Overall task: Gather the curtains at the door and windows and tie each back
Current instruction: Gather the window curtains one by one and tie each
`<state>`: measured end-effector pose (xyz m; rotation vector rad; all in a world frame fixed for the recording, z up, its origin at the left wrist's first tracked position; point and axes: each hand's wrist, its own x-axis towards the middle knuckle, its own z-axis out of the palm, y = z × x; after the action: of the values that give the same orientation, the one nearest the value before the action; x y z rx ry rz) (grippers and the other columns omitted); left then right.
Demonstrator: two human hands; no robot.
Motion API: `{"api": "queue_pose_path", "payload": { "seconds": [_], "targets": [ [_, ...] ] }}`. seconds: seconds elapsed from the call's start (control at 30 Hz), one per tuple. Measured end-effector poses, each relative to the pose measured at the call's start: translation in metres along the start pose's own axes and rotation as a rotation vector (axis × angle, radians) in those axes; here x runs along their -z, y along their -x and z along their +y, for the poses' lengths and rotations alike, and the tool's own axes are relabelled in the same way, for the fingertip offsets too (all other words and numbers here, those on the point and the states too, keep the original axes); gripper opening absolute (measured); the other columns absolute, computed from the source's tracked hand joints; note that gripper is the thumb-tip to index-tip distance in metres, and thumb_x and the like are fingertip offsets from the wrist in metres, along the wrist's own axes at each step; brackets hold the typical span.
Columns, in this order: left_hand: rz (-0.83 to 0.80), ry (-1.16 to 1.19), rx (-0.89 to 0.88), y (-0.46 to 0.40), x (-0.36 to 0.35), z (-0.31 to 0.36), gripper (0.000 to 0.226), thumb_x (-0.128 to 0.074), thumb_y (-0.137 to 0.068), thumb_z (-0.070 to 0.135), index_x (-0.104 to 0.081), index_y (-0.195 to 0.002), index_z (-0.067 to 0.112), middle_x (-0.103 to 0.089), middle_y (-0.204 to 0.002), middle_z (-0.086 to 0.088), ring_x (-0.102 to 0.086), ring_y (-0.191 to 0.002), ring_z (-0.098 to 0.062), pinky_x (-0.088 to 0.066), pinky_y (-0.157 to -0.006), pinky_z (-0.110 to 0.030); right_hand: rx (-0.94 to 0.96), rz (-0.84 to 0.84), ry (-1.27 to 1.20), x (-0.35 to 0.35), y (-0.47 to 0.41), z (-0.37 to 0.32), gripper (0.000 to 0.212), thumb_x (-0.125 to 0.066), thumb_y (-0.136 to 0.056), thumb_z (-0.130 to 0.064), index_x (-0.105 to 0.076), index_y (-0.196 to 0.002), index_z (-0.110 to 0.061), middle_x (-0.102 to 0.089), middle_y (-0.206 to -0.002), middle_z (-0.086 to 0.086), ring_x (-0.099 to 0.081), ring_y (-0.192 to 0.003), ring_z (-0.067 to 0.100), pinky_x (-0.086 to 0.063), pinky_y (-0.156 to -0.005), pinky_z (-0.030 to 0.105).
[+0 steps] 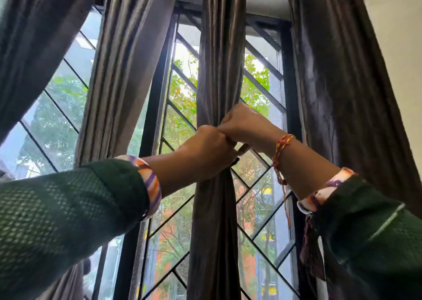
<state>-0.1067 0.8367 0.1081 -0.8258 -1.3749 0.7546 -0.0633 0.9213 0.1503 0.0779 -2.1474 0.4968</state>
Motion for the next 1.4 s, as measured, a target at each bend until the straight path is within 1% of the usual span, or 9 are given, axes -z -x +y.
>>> {"api": "queue_pose_path", "payload": {
  "seconds": [0.07, 0.2, 0.33, 0.5, 0.67, 0.87, 0.97, 1.13, 1.4],
  "targets": [
    [-0.079, 0.022, 0.049, -0.002, 0.005, -0.001, 0.048, -0.031, -0.095, 0.004, -0.030, -0.141, 0.018, -0.054, -0.121, -0.007, -0.059, -0.098, -0.029, -0.018, -0.045, -0.023, 0.015, 0.000, -0.014, -0.001, 0.002, 0.000, 0.014, -0.061, -0.075, -0.009, -0.066, -0.071, 0.003, -0.058, -0.059, 0.013, -0.062, -0.058, 0.029, -0.058, -0.052, 0.047],
    [-0.129, 0.003, 0.064, 0.004, 0.002, -0.007, 0.036, -0.034, -0.094, 0.005, -0.050, -0.125, 0.015, -0.057, -0.118, -0.004, -0.059, -0.100, -0.027, -0.017, -0.045, -0.022, 0.008, -0.083, -0.184, -0.006, 0.007, 0.005, 0.015, -0.059, -0.081, -0.007, -0.065, -0.068, -0.002, -0.056, -0.059, 0.010, -0.060, -0.061, 0.026, -0.059, -0.057, 0.047],
    [-0.104, 0.083, 0.124, 0.014, -0.004, -0.011, 0.037, -0.038, -0.095, 0.011, -0.043, -0.130, 0.019, -0.056, -0.121, -0.004, -0.060, -0.099, -0.027, -0.034, -0.057, -0.029, 0.042, -0.148, -0.379, -0.005, 0.013, 0.012, 0.013, -0.058, -0.088, -0.017, -0.068, -0.084, -0.009, -0.061, -0.070, 0.005, -0.061, -0.067, 0.019, -0.057, -0.063, 0.036],
    [0.064, 1.026, 0.561, 0.025, -0.019, -0.029, 0.023, -0.058, -0.085, 0.016, -0.068, -0.106, 0.013, -0.068, -0.090, -0.009, -0.062, -0.081, -0.023, -0.047, -0.068, -0.027, 0.093, -0.165, -0.501, -0.001, 0.024, 0.027, 0.009, -0.061, -0.088, -0.025, -0.069, -0.088, -0.020, -0.063, -0.083, 0.005, -0.059, -0.076, 0.016, -0.052, -0.060, 0.028],
    [0.118, 1.341, 0.675, 0.025, -0.023, -0.029, 0.016, -0.061, -0.084, 0.011, -0.063, -0.095, -0.001, -0.056, -0.067, -0.005, -0.050, -0.052, -0.001, -0.037, -0.048, -0.015, 0.185, -0.045, -0.491, -0.013, 0.027, 0.035, 0.013, -0.068, -0.080, -0.004, -0.070, -0.092, -0.009, -0.062, -0.068, 0.010, -0.060, -0.062, 0.017, -0.053, -0.054, 0.028],
    [0.101, 1.080, 0.603, 0.023, -0.023, -0.019, 0.035, -0.060, -0.085, 0.018, -0.052, -0.118, 0.008, -0.059, -0.103, -0.007, -0.055, -0.093, -0.024, -0.034, -0.070, -0.021, 0.231, 0.074, -0.438, -0.014, 0.017, 0.036, 0.008, -0.061, -0.086, -0.005, -0.068, -0.082, -0.004, -0.069, -0.087, 0.025, -0.069, -0.081, 0.032, -0.058, -0.059, 0.032],
    [0.094, 0.864, 0.607, 0.027, -0.022, -0.020, 0.030, -0.060, -0.077, 0.018, -0.052, -0.105, 0.008, -0.058, -0.103, -0.016, -0.056, -0.095, -0.034, -0.038, -0.069, -0.030, 0.200, 0.001, -0.461, -0.019, 0.017, 0.032, 0.019, -0.050, -0.093, -0.009, -0.059, -0.078, -0.018, -0.068, -0.088, 0.018, -0.068, -0.078, 0.020, -0.054, -0.059, 0.032],
    [0.048, 0.513, 0.646, 0.031, -0.015, -0.016, 0.034, -0.054, -0.083, 0.031, -0.048, -0.107, 0.008, -0.053, -0.111, -0.012, -0.049, -0.108, -0.032, -0.039, -0.071, -0.037, 0.172, -0.039, -0.420, -0.027, 0.014, 0.029, 0.023, -0.039, -0.099, -0.015, -0.060, -0.095, -0.008, -0.066, -0.089, 0.011, -0.065, -0.082, 0.019, -0.050, -0.066, 0.031],
    [0.263, 0.245, 0.456, 0.042, -0.023, -0.018, 0.023, -0.049, -0.077, 0.029, -0.046, -0.088, 0.008, -0.060, -0.075, -0.011, -0.059, -0.061, -0.029, -0.030, -0.038, -0.024, 0.057, -0.039, -0.523, -0.029, 0.007, 0.020, 0.028, -0.053, -0.093, -0.016, -0.056, -0.065, -0.013, -0.059, -0.061, 0.003, -0.058, -0.058, 0.013, -0.049, -0.065, 0.029]
  ]
}}
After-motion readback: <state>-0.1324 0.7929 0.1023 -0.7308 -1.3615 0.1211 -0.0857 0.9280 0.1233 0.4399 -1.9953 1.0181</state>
